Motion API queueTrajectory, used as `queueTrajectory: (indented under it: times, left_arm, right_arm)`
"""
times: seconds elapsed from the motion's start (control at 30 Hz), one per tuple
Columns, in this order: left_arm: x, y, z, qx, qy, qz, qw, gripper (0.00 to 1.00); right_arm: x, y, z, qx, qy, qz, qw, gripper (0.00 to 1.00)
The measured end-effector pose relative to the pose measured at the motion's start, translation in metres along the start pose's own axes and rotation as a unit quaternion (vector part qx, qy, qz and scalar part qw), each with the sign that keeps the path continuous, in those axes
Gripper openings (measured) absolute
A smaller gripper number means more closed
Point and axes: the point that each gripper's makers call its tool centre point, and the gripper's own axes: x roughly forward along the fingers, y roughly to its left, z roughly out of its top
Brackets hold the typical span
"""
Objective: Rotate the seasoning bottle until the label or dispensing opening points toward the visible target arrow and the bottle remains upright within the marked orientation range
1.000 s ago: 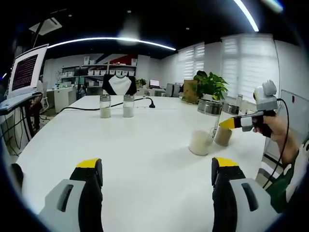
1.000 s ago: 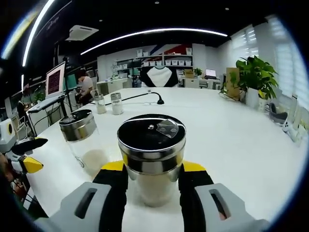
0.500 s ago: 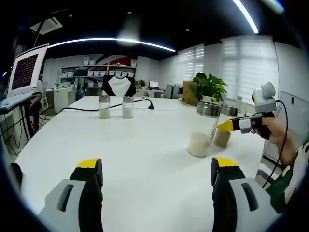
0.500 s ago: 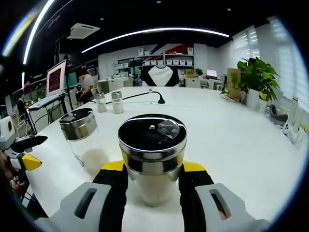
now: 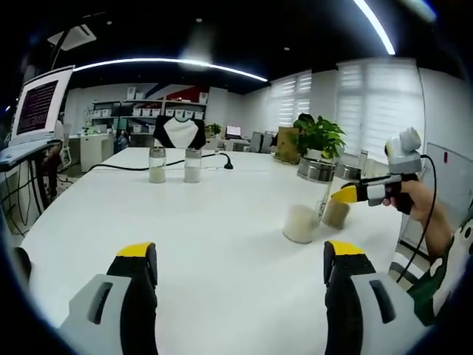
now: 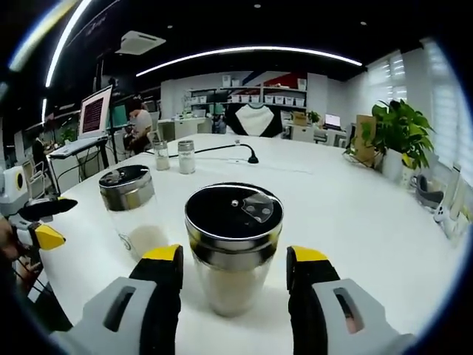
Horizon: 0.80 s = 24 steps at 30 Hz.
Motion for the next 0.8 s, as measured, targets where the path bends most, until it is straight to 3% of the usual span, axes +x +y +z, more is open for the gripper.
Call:
queueTrajectory:
  times: [0.13,0.23,0.3,0.37,0.43,0.6,0.7,0.8]
  left_arm:
    - [-0.001,0.000,0.002,0.002,-0.002,0.001,1.0000,0.99]
    - [-0.001,0.001,0.002,0.002,-0.001,0.003,1.0000,0.99]
    - [-0.002,0.000,0.002,0.003,-0.001,0.002,1.0000,0.99]
    - [-0.002,0.001,0.003,0.003,-0.001,0.004,1.0000,0.99]
    - [-0.002,0.001,0.003,0.003,-0.001,0.005,1.0000,0.99]
    - [-0.002,0.001,0.003,0.000,-0.001,0.004,1.0000,0.99]
    - [-0.002,0.001,0.003,-0.002,-0.001,0.005,1.0000,0.99]
    - [-0.002,0.002,0.003,-0.003,-0.002,0.006,1.0000,0.99]
  right_arm:
    - [-0.001,-0.003,0.002,-0.014,0.003,0.019,0.9997,0.58]
    - [-0.001,-0.005,0.003,-0.019,0.003,0.053,0.9984,0.59]
    - [0.001,-0.010,0.005,-0.042,-0.004,0.064,0.9970,0.59]
    - [0.001,-0.006,0.008,-0.050,-0.014,0.092,0.9944,0.61]
    - [-0.002,0.004,0.008,-0.032,-0.013,0.145,0.9888,0.61]
    - [-0.003,-0.001,0.005,-0.081,-0.007,0.155,0.9846,0.62]
    - [-0.003,0.004,0.001,-0.075,0.001,0.186,0.9797,0.62]
    - [-0.003,0.007,0.000,-0.085,0.003,0.195,0.9771,0.62]
